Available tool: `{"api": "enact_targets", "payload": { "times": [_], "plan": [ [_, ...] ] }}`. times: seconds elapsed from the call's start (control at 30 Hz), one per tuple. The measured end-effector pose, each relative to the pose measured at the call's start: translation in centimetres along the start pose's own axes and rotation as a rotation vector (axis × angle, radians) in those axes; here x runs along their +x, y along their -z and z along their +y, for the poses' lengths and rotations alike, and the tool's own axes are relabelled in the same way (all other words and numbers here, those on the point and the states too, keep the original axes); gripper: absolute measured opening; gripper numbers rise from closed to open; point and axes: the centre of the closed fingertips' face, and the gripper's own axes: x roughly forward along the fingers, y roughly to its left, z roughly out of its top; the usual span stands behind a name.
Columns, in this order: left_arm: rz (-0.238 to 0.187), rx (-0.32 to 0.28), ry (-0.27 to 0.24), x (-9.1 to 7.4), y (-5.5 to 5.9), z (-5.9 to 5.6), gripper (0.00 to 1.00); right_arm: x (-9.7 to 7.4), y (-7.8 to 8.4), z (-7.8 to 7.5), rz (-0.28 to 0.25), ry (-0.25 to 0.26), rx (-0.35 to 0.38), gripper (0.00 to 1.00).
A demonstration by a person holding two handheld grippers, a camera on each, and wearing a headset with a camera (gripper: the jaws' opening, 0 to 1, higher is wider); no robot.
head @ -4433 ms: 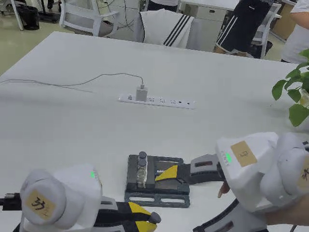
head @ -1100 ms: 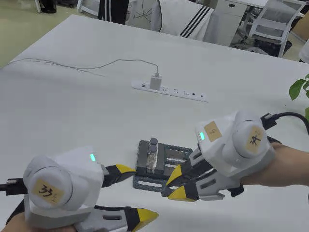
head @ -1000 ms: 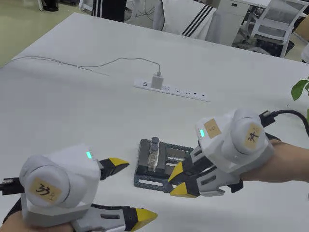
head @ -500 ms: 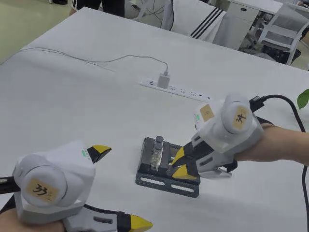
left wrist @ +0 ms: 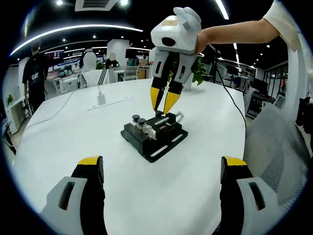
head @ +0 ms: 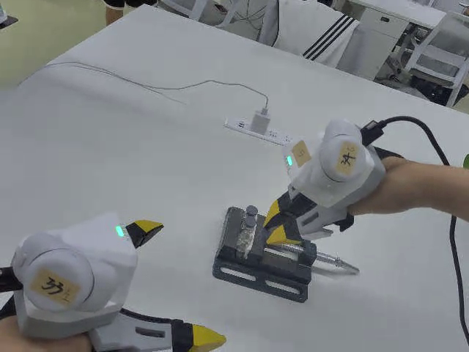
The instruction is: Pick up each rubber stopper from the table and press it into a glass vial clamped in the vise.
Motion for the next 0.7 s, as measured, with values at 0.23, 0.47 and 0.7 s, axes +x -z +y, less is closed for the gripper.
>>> {"api": "enact_targets", "payload": {
  "times": [0.23, 0.47, 0.7],
  "plan": [
    [-0.003, -0.016, -0.004, 0.1, 0.3, -0.1, 0.99, 0.6, 0.1, -0.8, 0.046, -0.032, -0.042, 0.05],
    [0.005, -0.028, -0.003, 0.2, 0.7, -0.2, 0.99, 1.6, 0.3, -1.0, 0.083, -0.057, -0.051, 0.05],
    [0.004, -0.036, -0.010, 0.2, 0.7, -0.1, 0.97, 2.4, 0.2, -1.3, 0.095, -0.070, -0.036, 0.05]
  ]
}}
